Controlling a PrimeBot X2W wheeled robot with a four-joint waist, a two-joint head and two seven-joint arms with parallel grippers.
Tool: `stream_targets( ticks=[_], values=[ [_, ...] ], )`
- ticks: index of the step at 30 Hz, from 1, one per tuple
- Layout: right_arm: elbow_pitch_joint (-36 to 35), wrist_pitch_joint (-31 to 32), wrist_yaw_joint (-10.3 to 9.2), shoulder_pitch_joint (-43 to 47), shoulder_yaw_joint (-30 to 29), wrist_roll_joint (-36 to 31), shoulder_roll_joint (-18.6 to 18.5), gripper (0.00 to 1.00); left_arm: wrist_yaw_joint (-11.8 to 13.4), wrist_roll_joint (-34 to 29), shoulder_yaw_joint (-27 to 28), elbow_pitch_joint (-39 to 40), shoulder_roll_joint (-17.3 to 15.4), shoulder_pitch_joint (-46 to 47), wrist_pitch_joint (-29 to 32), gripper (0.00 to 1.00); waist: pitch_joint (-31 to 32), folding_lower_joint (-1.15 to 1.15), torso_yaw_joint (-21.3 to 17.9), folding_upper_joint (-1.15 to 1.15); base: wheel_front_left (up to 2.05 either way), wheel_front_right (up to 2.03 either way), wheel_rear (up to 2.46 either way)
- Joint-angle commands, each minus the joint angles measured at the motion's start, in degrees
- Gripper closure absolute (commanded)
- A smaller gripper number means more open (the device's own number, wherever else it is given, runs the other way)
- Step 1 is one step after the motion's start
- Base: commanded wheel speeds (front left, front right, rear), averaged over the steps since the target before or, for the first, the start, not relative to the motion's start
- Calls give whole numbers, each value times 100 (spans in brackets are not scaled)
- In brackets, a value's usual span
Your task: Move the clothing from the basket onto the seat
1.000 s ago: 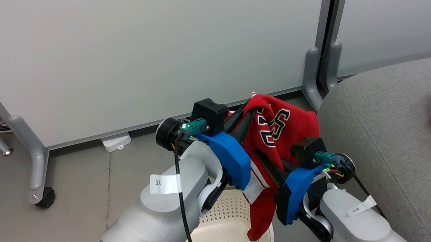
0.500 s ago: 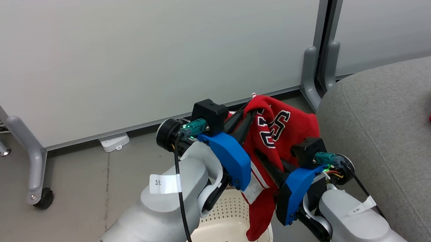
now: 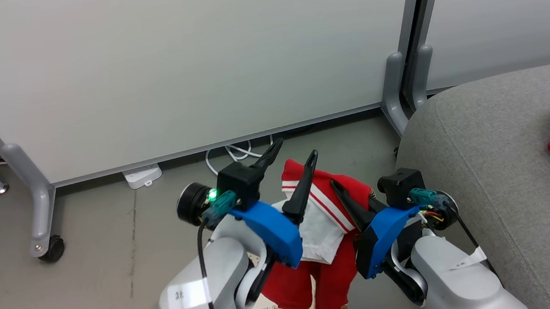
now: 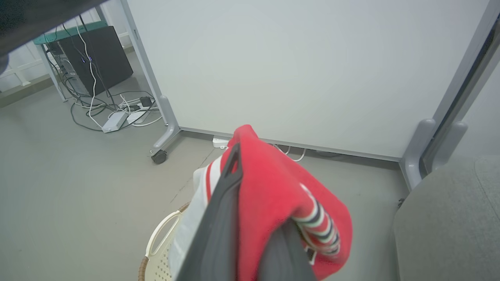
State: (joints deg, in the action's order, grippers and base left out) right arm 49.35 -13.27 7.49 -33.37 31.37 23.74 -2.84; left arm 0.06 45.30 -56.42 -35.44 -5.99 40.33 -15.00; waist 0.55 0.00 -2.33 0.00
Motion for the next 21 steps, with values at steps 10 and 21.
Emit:
stream_targets(
  ticks=[10, 21],
  values=[
    [-299, -116, 2, 116, -362, -264, -10, 100, -126, -1324, 1605, 1351, -446, -1847, -26, 0, -19, 0, -11, 0, 0, 0, 0],
    [-683, 35, 2, 360, -685, -468, -95, 100, -422, -2260, 2912, 1973, -373, -3180, -27, 0, -15, 0, -17, 0, 0, 0, 0]
  ],
)
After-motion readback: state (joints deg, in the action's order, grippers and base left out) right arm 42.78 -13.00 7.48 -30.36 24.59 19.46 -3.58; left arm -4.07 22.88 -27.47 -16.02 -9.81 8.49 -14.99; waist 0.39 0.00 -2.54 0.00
